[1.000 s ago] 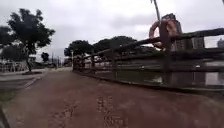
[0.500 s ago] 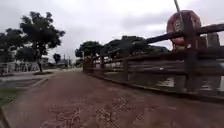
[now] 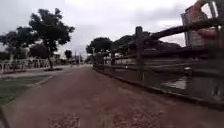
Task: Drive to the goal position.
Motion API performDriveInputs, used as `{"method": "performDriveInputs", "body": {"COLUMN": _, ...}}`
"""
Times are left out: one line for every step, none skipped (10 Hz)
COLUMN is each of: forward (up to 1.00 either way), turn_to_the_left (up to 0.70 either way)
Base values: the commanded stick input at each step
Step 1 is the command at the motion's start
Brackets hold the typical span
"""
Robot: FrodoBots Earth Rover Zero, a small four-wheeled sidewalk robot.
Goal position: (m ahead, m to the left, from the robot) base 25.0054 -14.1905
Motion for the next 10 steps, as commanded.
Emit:
{"method": "performDriveInputs", "body": {"forward": 0.00, "turn_to_the_left": 0.00}}
{"method": "performDriveInputs", "body": {"forward": 0.00, "turn_to_the_left": 0.00}}
{"method": "performDriveInputs", "body": {"forward": 0.00, "turn_to_the_left": 0.00}}
{"method": "performDriveInputs", "body": {"forward": 0.00, "turn_to_the_left": 0.00}}
{"method": "performDriveInputs", "body": {"forward": 0.00, "turn_to_the_left": 0.00}}
{"method": "performDriveInputs", "body": {"forward": 0.01, "turn_to_the_left": 0.00}}
{"method": "performDriveInputs", "body": {"forward": 0.53, "turn_to_the_left": 0.00}}
{"method": "performDriveInputs", "body": {"forward": 1.00, "turn_to_the_left": 0.00}}
{"method": "performDriveInputs", "body": {"forward": 1.00, "turn_to_the_left": 0.00}}
{"method": "performDriveInputs", "body": {"forward": 1.00, "turn_to_the_left": 0.00}}
